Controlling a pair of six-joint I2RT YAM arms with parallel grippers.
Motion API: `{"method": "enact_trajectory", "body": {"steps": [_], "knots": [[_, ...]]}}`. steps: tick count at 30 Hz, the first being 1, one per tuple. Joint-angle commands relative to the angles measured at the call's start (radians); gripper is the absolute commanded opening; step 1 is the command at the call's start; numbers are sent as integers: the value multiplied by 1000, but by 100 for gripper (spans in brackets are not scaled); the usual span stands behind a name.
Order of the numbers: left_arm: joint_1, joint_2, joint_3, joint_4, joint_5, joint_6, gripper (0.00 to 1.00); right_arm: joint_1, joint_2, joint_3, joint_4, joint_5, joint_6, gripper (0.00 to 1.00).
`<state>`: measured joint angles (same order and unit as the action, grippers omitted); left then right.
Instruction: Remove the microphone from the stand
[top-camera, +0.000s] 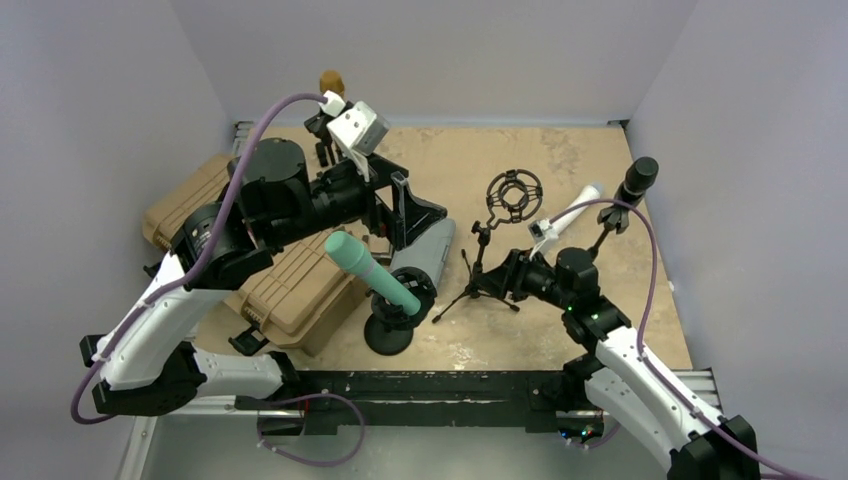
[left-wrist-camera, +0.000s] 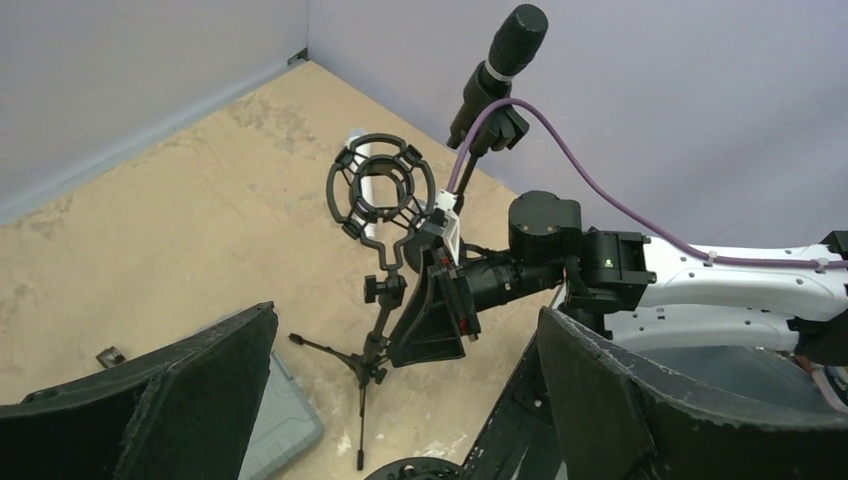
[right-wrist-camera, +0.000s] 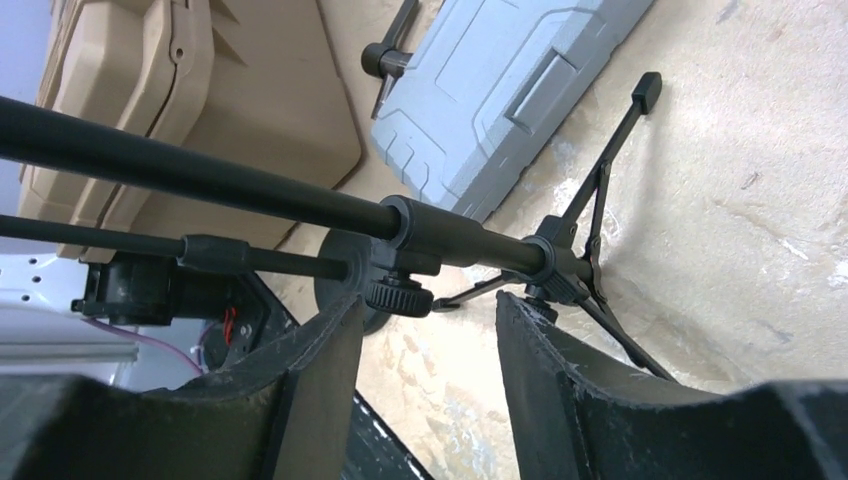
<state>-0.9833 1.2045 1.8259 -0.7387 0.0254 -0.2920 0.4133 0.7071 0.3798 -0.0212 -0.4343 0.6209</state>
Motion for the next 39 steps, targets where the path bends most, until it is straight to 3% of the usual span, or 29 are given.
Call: {"method": "enact_trajectory", "body": {"steps": [1,9,18,24,28,35,39], "knots": [[-5,18,62,-30,-22,86,100,3,7,-26,119,-7,52,50],[-3,-26,5,17,-74,135,100,4,4,-40,130,28,83,44],[-4,-66,-64,46,-74,109,100,66,15,68,-97,234,-37,0],[-5,90,85,-76,13,9,100,164,47,99,-147,419,-80,0],[-5,141,75,-82,5,-31,98,298,131,160,-182,592,-70,0],[-5,272,142,-154,-86,-49,97,568,344,353,-457,1035,28,0],[-5,306,141,-153,-100,-58,96,621,425,407,-531,1102,81,0]]}}
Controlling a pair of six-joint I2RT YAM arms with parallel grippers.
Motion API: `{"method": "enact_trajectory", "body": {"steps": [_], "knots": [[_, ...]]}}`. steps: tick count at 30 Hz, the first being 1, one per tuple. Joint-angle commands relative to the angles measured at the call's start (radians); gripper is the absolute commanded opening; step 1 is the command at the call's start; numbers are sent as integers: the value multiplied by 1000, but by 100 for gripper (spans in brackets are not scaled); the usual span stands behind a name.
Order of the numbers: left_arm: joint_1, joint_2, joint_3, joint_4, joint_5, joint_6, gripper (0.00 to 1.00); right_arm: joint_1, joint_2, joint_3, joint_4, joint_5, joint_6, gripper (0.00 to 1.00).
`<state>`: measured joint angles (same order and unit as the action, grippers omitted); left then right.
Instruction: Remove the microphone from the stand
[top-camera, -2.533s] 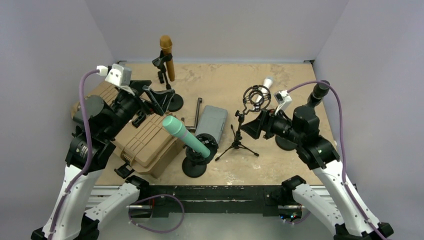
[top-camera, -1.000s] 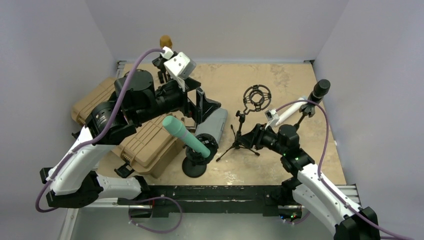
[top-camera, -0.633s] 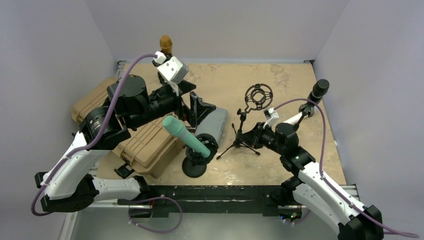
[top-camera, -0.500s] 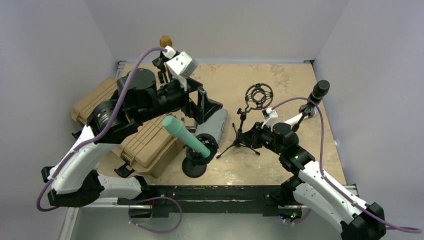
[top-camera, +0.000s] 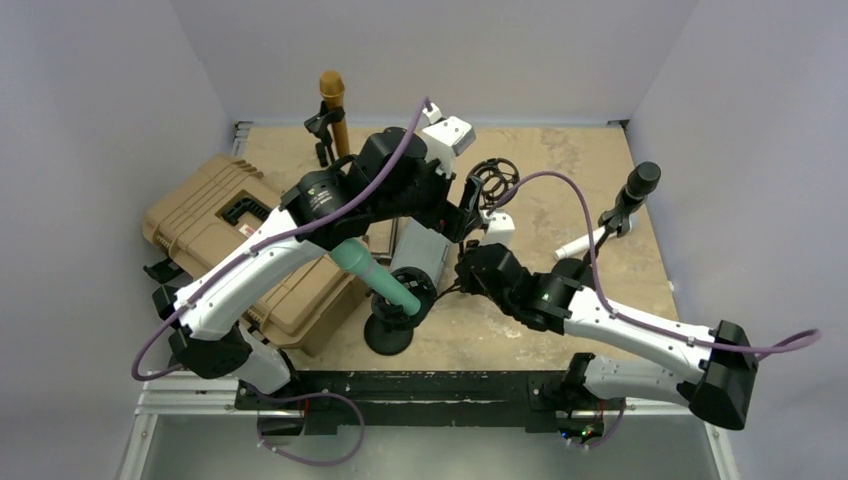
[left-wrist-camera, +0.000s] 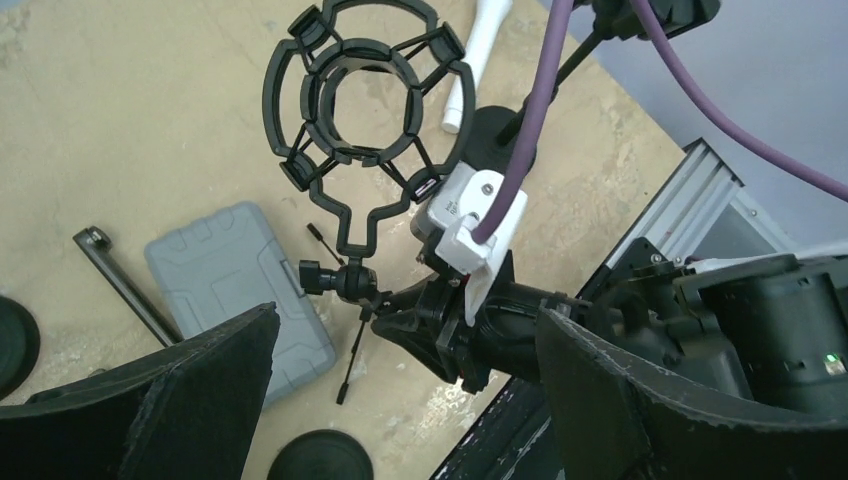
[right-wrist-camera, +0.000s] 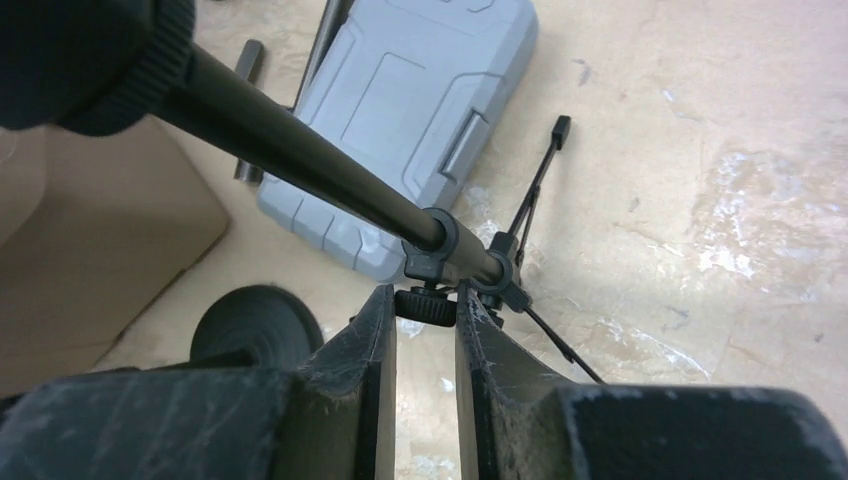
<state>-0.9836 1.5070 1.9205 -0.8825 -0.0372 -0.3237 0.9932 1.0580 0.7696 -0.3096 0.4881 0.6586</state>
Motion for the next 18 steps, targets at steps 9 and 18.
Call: {"method": "enact_trajectory", "body": {"steps": [9,18], "knots": [[-4,-34,12,24,16,-4,95,42,-144,-142,12,-87,27,37],[-6,-94,54,-5,128,50,96,39,-282,-115,-102,-120,301,62]]}}
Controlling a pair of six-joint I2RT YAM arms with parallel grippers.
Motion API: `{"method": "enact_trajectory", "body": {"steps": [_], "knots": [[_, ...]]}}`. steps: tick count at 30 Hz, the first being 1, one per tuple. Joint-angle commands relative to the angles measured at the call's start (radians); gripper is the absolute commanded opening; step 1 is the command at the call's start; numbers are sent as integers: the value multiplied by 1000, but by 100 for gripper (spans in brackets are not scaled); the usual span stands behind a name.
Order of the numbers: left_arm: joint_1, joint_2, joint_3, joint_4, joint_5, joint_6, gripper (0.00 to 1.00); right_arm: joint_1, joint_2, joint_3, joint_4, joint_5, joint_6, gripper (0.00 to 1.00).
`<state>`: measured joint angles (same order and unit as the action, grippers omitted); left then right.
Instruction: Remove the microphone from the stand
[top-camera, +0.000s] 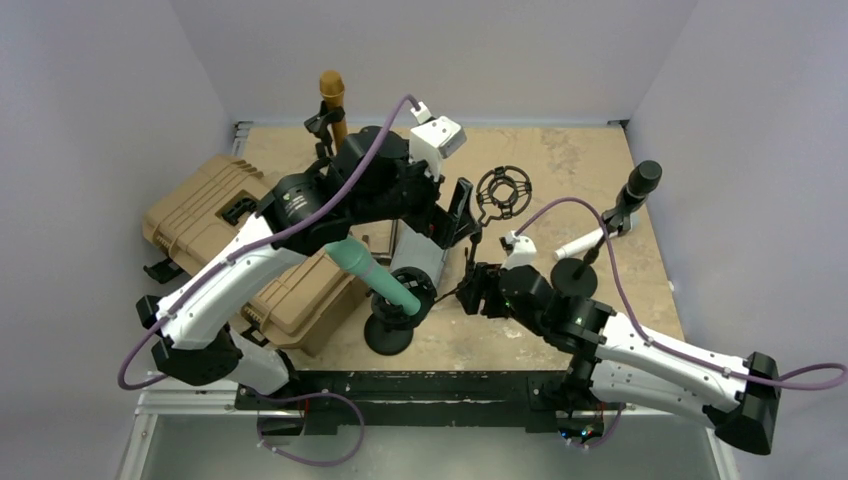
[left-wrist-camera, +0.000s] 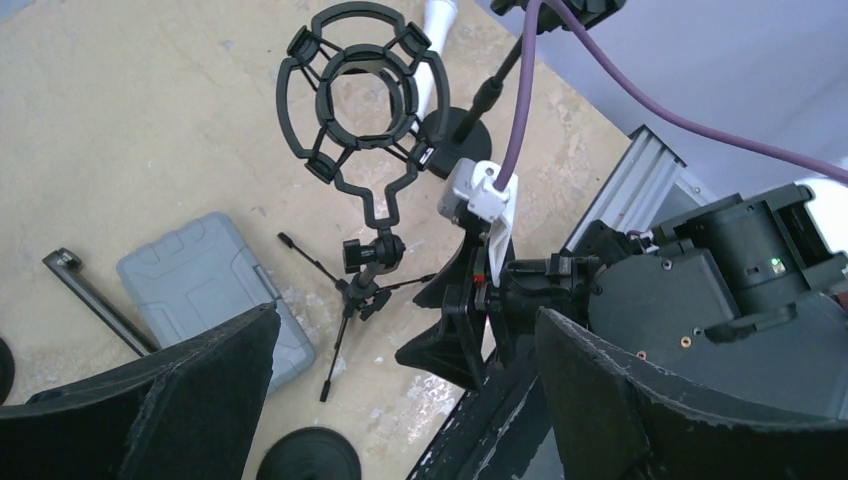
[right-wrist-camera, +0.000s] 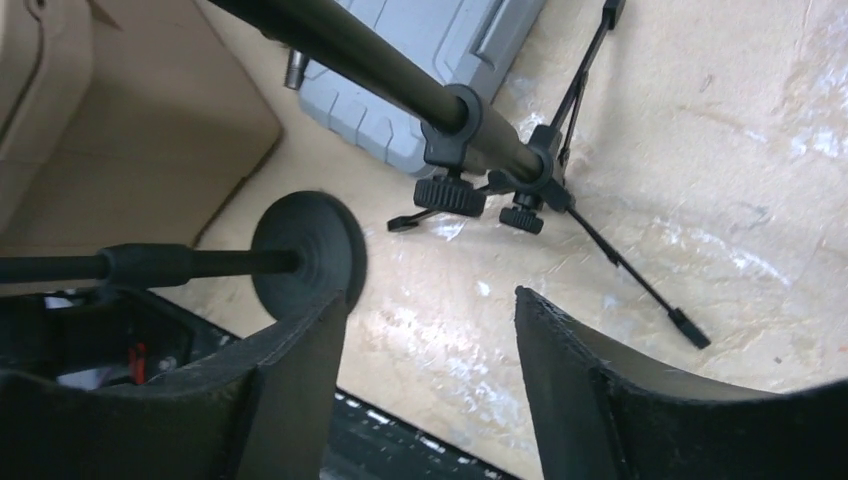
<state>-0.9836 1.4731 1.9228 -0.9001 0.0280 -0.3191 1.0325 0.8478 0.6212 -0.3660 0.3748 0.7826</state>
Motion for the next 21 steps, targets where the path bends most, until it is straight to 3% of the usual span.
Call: {"method": "enact_trajectory", "body": {"steps": [1,6,13,21], "knots": [[-5,-76,47,10,56,58,96,-2,-101,17,-18,-8,198,63],[-4,-219,-41,65,-23,119,97,-25,-173,-46,90,3,277,59],[-5,-492,-333,320,-148,166,100,-68,-140,-53,129,20,273,51],[-4,-609,-450,410,-221,192,100,-98,-56,-39,157,39,217,46]]}}
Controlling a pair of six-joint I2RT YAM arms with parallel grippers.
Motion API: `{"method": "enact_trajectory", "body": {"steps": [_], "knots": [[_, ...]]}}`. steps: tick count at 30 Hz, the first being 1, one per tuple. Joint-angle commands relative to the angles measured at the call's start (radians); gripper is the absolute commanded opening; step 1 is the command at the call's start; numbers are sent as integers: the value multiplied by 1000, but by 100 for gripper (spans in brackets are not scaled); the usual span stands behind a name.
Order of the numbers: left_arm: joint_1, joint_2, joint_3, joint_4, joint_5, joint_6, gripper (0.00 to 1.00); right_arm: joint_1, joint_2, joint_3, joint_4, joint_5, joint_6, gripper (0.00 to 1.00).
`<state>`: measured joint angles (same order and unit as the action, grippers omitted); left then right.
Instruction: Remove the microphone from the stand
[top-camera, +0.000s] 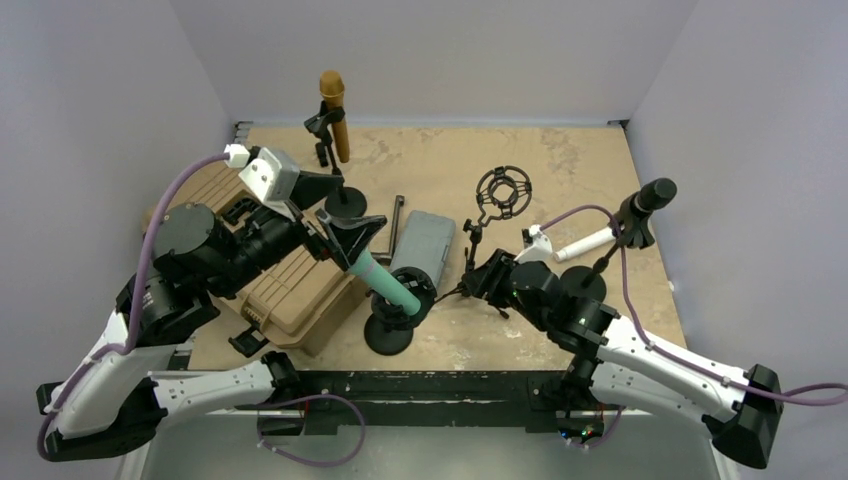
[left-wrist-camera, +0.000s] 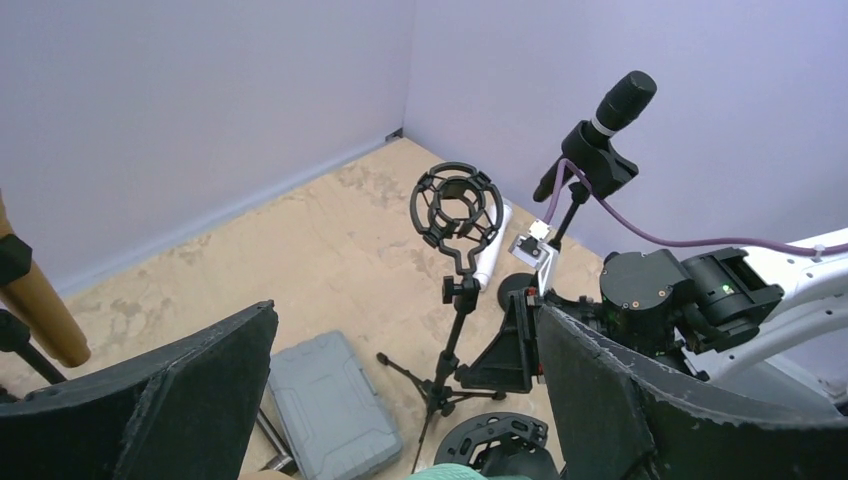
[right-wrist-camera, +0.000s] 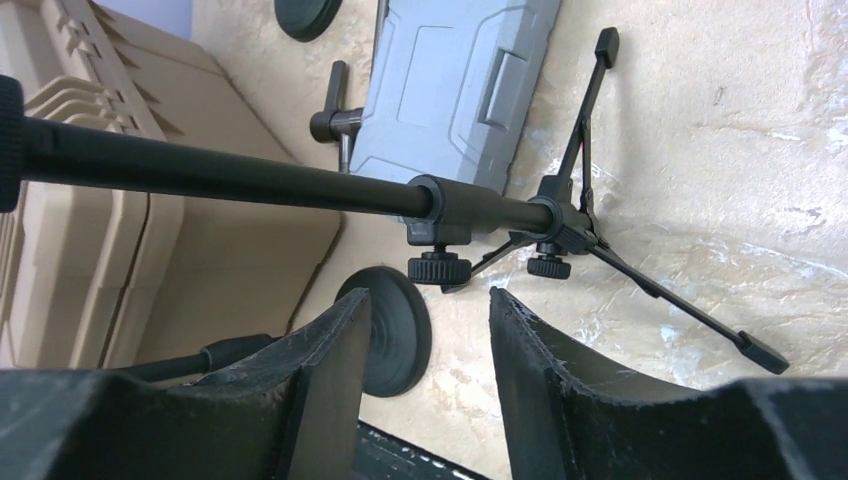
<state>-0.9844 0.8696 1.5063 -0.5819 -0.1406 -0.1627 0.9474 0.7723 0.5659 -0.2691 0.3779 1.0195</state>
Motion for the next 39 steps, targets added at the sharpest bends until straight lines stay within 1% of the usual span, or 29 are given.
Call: {"method": "enact_trajectory", "body": {"steps": [1,4,9,17,22,23,25,26,29,31,34,36,37,38,39], "knots": [[-4,-12,-37,95,-55,36,100,-16,28,13,70,30,-23,45],[-4,-16,-42,97,-57,38,100,-17,55,8,103,19,-43,41],[-5,-13,-38,91,-48,38,100,-17,102,31,103,45,-89,37],[-3,-18,-38,87,-57,41,100,-18,194,91,21,130,-157,25],[-4,-18,-40,86,-59,45,100,-17,217,116,6,123,-198,23],[-4,-17,-40,84,-59,45,100,-16,222,125,-9,132,-205,19],[-4,-18,-42,85,-57,45,100,-9,248,167,-81,170,-217,5],[-5,-18,-43,85,-58,44,100,0,270,192,-133,202,-220,0],[-3,-15,-43,85,-57,45,100,38,364,263,-308,326,-208,0],[-4,-14,-44,85,-57,46,100,95,431,310,-428,456,-152,0],[-4,-10,-44,86,-57,45,100,160,509,369,-530,547,-92,0],[-3,-5,-45,85,-57,44,100,170,530,386,-521,543,-97,0],[-3,-4,-46,85,-56,43,100,170,521,381,-477,524,-131,0],[-3,-3,-46,86,-56,43,100,171,505,368,-429,496,-164,4],[-4,-1,-47,86,-57,43,100,171,488,354,-384,467,-184,10]]}}
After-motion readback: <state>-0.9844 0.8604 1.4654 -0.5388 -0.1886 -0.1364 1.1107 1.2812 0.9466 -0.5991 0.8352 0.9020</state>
